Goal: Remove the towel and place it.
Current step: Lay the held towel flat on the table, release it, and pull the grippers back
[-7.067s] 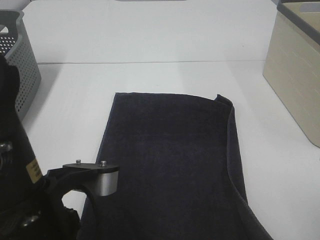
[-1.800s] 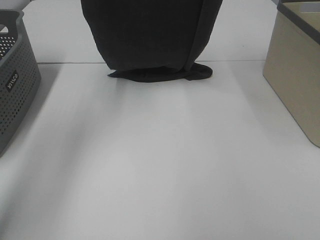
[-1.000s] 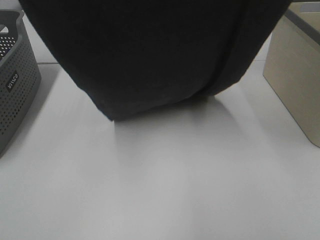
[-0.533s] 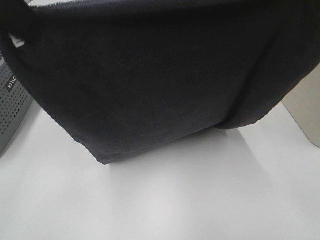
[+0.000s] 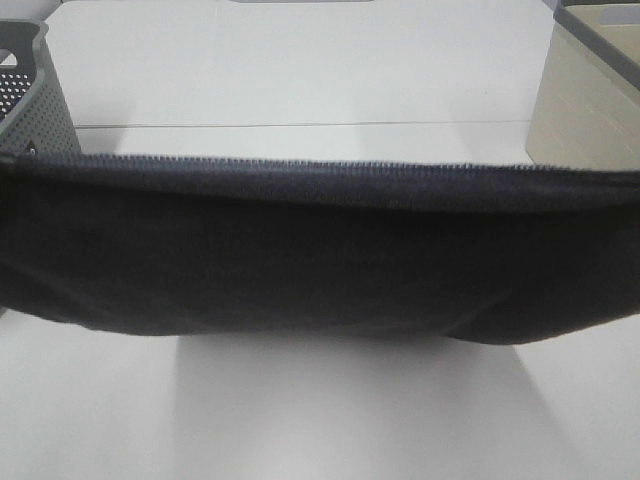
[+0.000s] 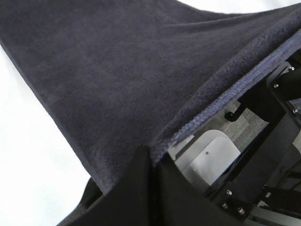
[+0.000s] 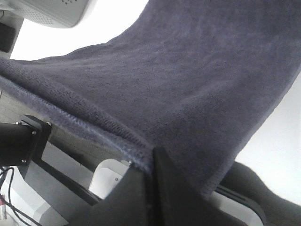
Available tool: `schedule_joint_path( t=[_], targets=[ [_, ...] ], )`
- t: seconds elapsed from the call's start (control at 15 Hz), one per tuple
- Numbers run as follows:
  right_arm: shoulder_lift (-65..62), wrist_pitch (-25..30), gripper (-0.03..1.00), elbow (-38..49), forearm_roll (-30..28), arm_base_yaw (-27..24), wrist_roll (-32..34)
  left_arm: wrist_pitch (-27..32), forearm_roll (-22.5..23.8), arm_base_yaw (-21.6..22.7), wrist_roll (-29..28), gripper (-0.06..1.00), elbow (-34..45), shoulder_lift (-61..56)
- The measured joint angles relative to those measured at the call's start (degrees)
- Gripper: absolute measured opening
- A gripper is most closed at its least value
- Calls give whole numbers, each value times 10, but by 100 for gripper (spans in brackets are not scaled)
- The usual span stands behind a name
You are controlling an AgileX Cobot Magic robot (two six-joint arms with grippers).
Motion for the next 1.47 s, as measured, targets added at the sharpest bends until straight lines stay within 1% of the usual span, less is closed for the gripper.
schedule_joint_path(
  t=[0.2,0.33,0.47,0.6,0.73,0.87,0.93,1.0,1.2,1.47],
  targets=[
    [0,-1,2,45,-6,0,1,0,-32,0,9,0,53,6],
    [-1,-2,2,65,-22,0,1,0,-69,1,22,0,82,15],
    [-5,-2,2,100,-24,-1,1,-1,-91,-3,31,0,119,29],
    [-5,-2,2,146,-21,-3,1,-3,-94,-37,26,0,154,50],
    [-5,4,2,189,-18,-5,2,-5,-90,-88,10,0,179,75],
    [-5,8,2,219,-17,-5,2,-13,-86,-134,-9,0,194,100],
    [-5,8,2,230,-17,-6,2,-15,-85,-149,-15,0,197,113],
    [-5,9,2,238,-20,-6,3,-16,-85,-159,-20,0,198,128],
    [-1,9,2,243,-36,-6,3,-30,-91,-162,-22,0,198,184],
    [89,9,2,243,-38,-6,-2,-32,-99,-162,-23,0,197,261]
  ],
)
